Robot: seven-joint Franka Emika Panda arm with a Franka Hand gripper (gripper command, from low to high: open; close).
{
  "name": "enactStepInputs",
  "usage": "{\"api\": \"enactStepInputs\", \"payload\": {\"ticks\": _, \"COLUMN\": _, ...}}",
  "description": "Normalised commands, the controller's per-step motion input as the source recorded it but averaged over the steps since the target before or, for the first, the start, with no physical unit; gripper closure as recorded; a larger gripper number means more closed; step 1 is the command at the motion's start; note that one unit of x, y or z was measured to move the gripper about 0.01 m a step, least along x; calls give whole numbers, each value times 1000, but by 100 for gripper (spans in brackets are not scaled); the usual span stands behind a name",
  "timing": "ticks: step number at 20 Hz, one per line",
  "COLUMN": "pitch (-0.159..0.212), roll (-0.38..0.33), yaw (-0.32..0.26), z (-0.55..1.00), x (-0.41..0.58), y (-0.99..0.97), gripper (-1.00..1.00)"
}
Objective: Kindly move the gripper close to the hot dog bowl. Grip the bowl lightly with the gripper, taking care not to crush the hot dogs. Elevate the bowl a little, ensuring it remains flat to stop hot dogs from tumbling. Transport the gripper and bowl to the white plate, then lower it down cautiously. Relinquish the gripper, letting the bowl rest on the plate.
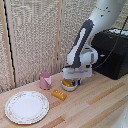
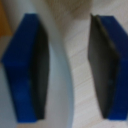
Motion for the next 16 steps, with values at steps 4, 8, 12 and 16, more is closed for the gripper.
{"api": "enactStepInputs", "payload": {"ticks": 4, "pitch": -16, "roll": 45, "yaw": 33, "z": 1, "x": -114, "y": 0, "gripper": 100}}
{"api": "enactStepInputs", "payload": {"ticks": 8, "pitch": 0, "roll": 156, "yaw": 10, "z": 481, "x": -17, "y": -31, "gripper": 100}}
{"api": "enactStepInputs", "payload": {"ticks": 12, "pitch": 0, "roll": 162, "yaw": 4, "z": 769, "x": 25, "y": -173, "gripper": 100}}
{"api": "enactStepInputs", "payload": {"ticks": 16, "pitch": 0, "roll": 118, "yaw": 23, "z": 897, "x": 82, "y": -261, "gripper": 100}}
